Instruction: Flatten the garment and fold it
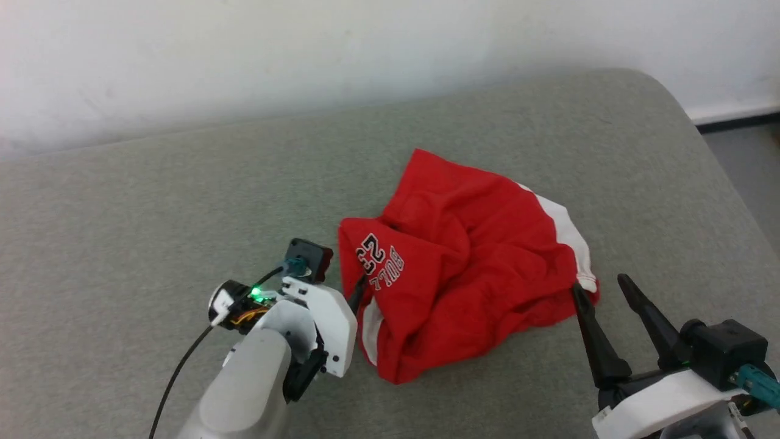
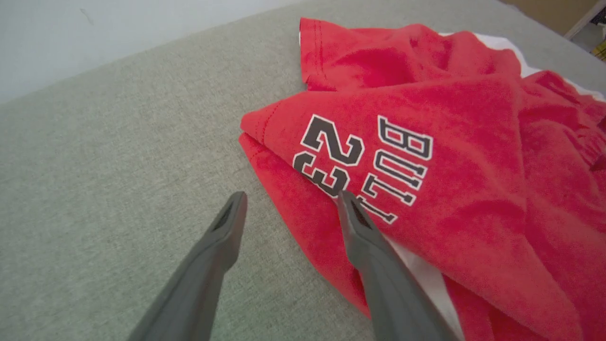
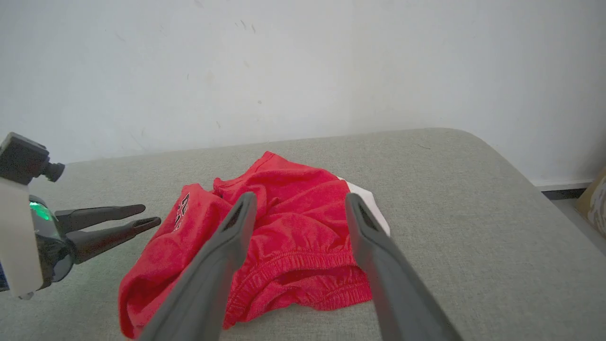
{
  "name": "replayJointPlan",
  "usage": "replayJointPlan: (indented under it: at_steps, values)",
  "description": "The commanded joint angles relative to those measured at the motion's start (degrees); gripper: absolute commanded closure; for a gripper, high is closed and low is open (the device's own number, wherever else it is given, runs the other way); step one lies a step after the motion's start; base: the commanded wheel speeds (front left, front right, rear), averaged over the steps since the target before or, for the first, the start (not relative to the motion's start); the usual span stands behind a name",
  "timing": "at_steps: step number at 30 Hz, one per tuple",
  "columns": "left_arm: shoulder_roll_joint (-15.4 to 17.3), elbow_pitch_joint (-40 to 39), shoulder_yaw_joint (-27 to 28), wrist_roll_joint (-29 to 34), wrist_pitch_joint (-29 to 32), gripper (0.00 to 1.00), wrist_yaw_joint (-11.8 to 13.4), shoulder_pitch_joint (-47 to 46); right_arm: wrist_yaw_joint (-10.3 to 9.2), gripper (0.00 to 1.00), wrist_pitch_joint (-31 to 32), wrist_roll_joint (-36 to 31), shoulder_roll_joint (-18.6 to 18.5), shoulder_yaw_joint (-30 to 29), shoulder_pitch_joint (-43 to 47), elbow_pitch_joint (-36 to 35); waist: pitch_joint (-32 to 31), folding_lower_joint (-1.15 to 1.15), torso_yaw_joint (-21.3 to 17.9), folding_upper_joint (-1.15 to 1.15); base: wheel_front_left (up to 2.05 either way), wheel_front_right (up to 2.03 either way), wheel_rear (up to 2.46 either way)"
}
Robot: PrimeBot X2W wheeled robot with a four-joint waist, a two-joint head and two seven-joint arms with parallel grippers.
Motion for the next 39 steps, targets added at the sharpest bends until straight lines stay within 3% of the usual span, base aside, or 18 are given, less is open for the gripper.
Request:
replayJointPlan:
  at_steps: [1,7,8,10,11,15,18,22,27,33,37,38,39]
  values:
    - [0.5,2.0,-1.1,-0.6,1.4,0.00,-0.6,-1.6,-0.04,0.00,0.0,0.0,0.4,-0.1,0.6,-0.1,2.3,-0.01,-2.9,-0.01,0.00,0.00,0.00]
    - [1.6,10.1,-6.8,-0.9,11.5,0.00,-1.3,-4.8,-0.04,0.00,0.0,0.7,0.6,-0.7,1.0,0.3,2.3,-0.01,-3.4,-0.01,0.00,0.00,0.00]
    - [1.6,11.0,-7.6,-1.3,12.9,0.18,-1.3,-5.1,-0.04,0.00,-0.1,0.8,0.6,-1.1,1.0,0.3,2.3,-0.01,-3.3,-0.01,0.00,0.00,0.00]
    - [1.7,11.7,-10.6,-2.6,15.8,0.97,-1.3,-5.6,-0.04,0.00,-0.3,1.6,0.6,-1.9,0.9,0.2,2.1,-0.01,-2.9,-0.01,0.00,0.00,0.00]
    - [2.0,11.5,-11.7,-3.3,16.0,1.00,-1.4,-6.0,-0.04,0.00,-0.4,1.7,0.7,-2.2,0.8,0.3,2.1,-0.01,-2.7,-0.01,0.00,0.00,0.00]
    - [4.4,8.7,-10.2,-5.6,11.4,1.00,-1.0,-6.5,-0.04,0.00,-0.8,2.6,0.7,-2.5,0.8,1.0,1.1,-0.01,-1.5,-0.01,0.00,0.00,0.00]
    - [6.5,4.4,-6.9,-7.1,7.1,1.00,1.7,-4.4,-0.04,0.00,-0.9,2.9,0.7,-2.8,1.5,1.6,-0.2,-0.01,-0.3,-0.01,0.00,0.00,0.00]
    - [9.6,-4.6,-2.2,-9.5,4.4,1.00,6.3,1.9,-0.04,0.00,-1.0,3.5,0.7,-3.5,2.8,1.9,-2.1,-0.01,2.3,-0.01,0.00,0.00,0.00]
    - [12.5,-18.5,3.2,-12.8,5.5,1.00,13.3,15.3,-0.04,0.00,-0.9,3.8,0.7,-3.5,3.8,2.0,-3.4,-0.01,5.5,-0.01,0.00,0.00,0.00]
    - [12.2,-32.3,8.3,-16.1,6.9,1.00,22.3,33.6,-0.04,0.00,-0.5,3.8,0.7,-3.7,4.1,1.9,-3.3,-0.01,8.2,-0.01,0.00,0.00,0.00]
    - [12.0,-35.8,9.5,-17.3,7.1,1.00,24.6,40.7,-0.04,0.00,0.1,3.6,0.7,-3.8,4.3,1.9,-3.0,-0.01,9.5,-0.01,0.00,0.00,0.00]
    - [11.7,-36.2,9.5,-17.5,7.0,0.71,24.7,41.3,-0.04,0.00,0.4,3.5,0.7,-3.6,4.3,2.0,-3.0,-0.01,9.7,-0.01,0.00,0.00,0.00]
    - [11.1,-36.7,9.5,-18.0,6.6,0.11,24.5,41.5,-0.04,0.00,0.7,3.4,0.7,-3.4,4.4,2.1,-3.1,-0.01,10.0,-0.01,0.00,0.00,0.00]
